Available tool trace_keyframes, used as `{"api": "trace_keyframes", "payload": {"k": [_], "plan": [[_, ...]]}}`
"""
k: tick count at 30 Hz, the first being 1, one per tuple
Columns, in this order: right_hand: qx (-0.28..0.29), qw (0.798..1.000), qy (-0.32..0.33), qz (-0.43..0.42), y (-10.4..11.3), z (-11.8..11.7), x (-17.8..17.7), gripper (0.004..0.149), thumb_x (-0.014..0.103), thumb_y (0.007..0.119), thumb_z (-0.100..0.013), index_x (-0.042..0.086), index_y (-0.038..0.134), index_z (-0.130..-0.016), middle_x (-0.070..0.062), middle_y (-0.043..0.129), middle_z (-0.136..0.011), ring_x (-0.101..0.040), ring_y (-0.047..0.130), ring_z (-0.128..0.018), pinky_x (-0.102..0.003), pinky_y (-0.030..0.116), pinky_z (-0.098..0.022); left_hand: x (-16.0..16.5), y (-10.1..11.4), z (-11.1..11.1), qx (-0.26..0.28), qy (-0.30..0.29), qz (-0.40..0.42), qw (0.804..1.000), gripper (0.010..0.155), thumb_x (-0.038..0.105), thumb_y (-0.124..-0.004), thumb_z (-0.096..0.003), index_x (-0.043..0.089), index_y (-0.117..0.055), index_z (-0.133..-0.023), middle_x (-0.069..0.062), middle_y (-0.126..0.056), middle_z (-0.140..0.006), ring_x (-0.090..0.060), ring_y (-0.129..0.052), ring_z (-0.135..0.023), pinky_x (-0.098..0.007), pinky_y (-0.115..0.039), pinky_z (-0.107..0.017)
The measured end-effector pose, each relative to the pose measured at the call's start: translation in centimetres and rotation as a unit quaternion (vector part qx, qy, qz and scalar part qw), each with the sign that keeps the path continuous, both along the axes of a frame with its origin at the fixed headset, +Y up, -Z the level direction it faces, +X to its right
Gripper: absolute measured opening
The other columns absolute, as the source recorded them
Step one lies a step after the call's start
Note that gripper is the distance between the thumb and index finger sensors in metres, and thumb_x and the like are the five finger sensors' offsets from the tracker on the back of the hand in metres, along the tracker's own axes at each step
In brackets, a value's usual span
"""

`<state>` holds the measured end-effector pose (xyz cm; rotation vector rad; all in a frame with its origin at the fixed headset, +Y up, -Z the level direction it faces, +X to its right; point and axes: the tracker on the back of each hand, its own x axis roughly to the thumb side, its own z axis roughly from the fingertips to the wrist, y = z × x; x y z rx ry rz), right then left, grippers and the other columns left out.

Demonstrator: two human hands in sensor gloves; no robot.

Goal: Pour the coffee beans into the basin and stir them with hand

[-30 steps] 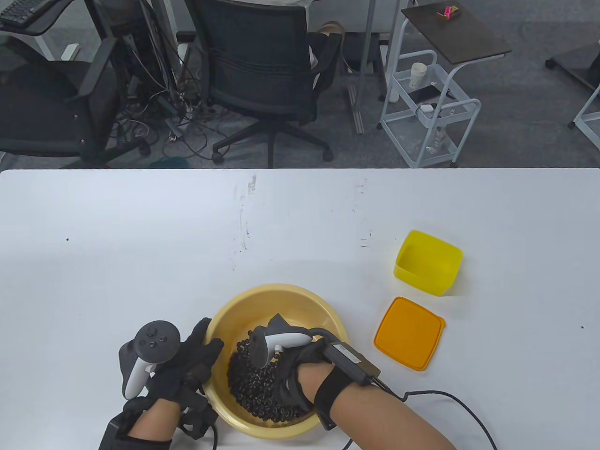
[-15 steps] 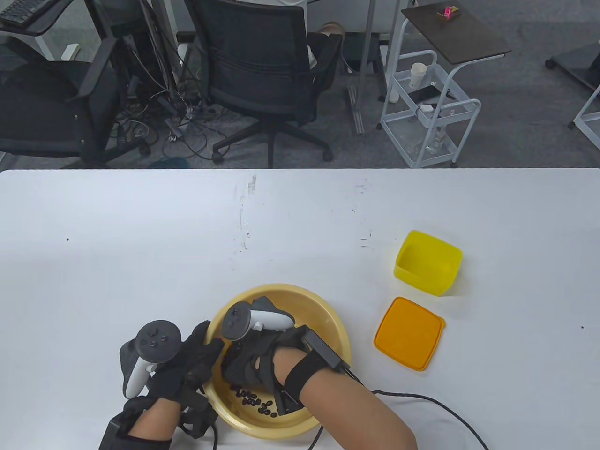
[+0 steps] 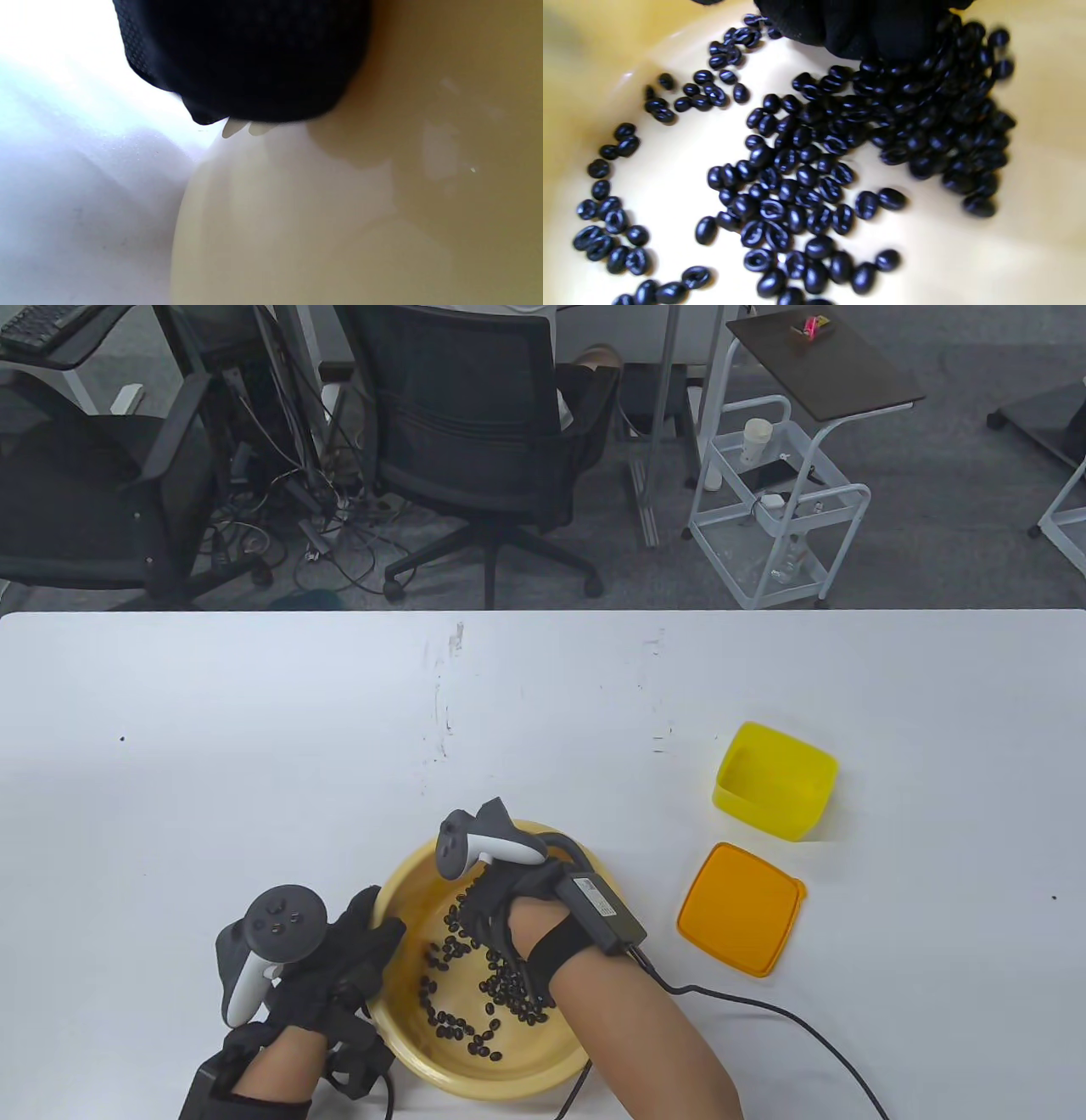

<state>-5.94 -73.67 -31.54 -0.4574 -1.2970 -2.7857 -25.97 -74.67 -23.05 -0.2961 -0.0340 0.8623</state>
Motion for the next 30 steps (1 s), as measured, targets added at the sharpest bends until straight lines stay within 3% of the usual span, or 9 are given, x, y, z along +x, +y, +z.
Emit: {"api": "trace_keyframes", "payload": {"k": [8,13,19,23,26,30], "plan": [[-0.032,0.995,0.019,0.097,-0.5,1.5,0.7,0.069,0.042,0.056,-0.048,-0.012,0.059,-0.092,-0.040,0.068,-0.085,-0.057,0.081,-0.070,-0.064,0.058,-0.053,0.0,0.0,0.0,0.001,0.002,0.000,1.000,0.058,0.033,-0.069,-0.0590,0.001,-0.052,-0.104,-0.030,-0.090,-0.067,-0.008,-0.098,-0.005,-0.039,-0.081,-0.057],[-0.098,0.988,0.029,0.120,-1.4,3.0,0.6,0.068,0.041,0.058,-0.047,-0.015,0.069,-0.083,-0.041,0.078,-0.077,-0.057,0.089,-0.061,-0.065,0.063,-0.048,0.0,0.0,0.1,0.001,0.003,-0.002,1.000,0.058,0.033,-0.069,-0.0592,0.002,-0.052,-0.104,-0.029,-0.090,-0.067,-0.008,-0.098,-0.005,-0.039,-0.082,-0.057],[-0.236,0.971,0.043,0.024,-3.3,5.4,-1.2,0.067,0.043,0.061,-0.046,-0.014,0.084,-0.074,-0.037,0.093,-0.063,-0.055,0.098,-0.048,-0.064,0.068,-0.043,0.1,0.0,0.1,0.003,0.004,-0.008,1.000,0.058,0.034,-0.069,-0.0593,0.002,-0.052,-0.104,-0.029,-0.090,-0.067,-0.008,-0.098,-0.005,-0.039,-0.082,-0.057],[-0.292,0.951,0.028,-0.093,-3.4,5.7,-2.9,0.068,0.043,0.058,-0.047,-0.013,0.075,-0.082,-0.034,0.090,-0.067,-0.052,0.096,-0.054,-0.062,0.067,-0.046,0.1,0.0,0.1,0.003,0.004,-0.009,1.000,0.058,0.034,-0.069,-0.0592,0.001,-0.052,-0.104,-0.029,-0.090,-0.067,-0.008,-0.098,-0.005,-0.039,-0.082,-0.057],[-0.280,0.944,0.017,-0.173,-2.8,4.8,-3.8,0.068,0.043,0.055,-0.049,-0.010,0.061,-0.091,-0.031,0.079,-0.079,-0.051,0.087,-0.068,-0.061,0.061,-0.054,0.1,0.0,0.1,0.003,0.003,-0.009,1.000,0.058,0.034,-0.069,-0.0591,0.002,-0.052,-0.104,-0.029,-0.090,-0.067,-0.008,-0.098,-0.005,-0.039,-0.082,-0.057],[-0.198,0.964,-0.006,-0.178,-1.7,3.3,-4.2,0.068,0.044,0.052,-0.050,-0.007,0.054,-0.095,-0.028,0.074,-0.083,-0.050,0.081,-0.071,-0.061,0.054,-0.058,0.1,0.0,0.1,0.004,0.002,-0.008,1.000,0.058,0.034,-0.069,-0.0590,0.002,-0.052,-0.104,-0.029,-0.090,-0.067,-0.008,-0.098,-0.005,-0.039,-0.082,-0.056]]}}
